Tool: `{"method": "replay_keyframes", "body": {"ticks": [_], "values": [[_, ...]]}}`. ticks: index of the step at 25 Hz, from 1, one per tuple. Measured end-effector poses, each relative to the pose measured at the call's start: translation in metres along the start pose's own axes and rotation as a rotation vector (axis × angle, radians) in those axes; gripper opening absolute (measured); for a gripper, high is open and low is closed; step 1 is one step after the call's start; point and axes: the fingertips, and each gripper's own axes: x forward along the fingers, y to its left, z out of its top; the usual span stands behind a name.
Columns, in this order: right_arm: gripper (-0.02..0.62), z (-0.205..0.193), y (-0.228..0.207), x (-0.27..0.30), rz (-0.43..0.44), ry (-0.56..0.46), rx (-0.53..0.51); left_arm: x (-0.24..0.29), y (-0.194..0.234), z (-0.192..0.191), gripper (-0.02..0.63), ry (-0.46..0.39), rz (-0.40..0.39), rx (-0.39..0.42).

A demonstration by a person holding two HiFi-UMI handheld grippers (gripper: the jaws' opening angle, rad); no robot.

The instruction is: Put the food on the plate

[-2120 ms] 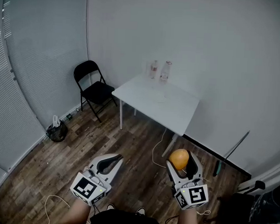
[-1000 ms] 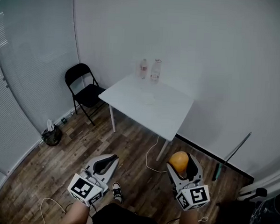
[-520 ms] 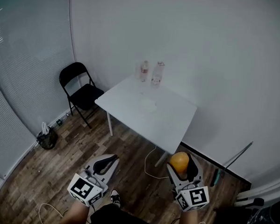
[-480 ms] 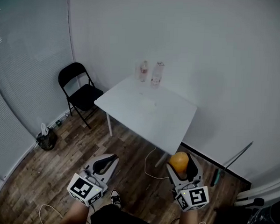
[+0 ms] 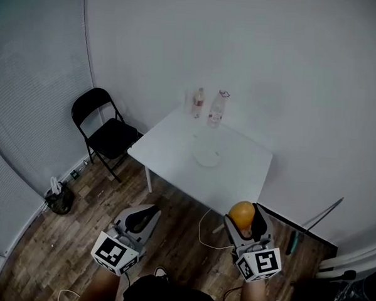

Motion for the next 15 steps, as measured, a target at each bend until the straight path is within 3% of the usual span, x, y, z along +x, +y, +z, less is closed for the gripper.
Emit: {"method": "replay_keyframes", "body": {"ticks": [15], "values": [[0.364, -0.019, -0.026, 0.097, 0.001, 0.047, 0.007, 0.068, 0.063, -0.022, 0.043, 0.039, -0.081, -0.025]]}}
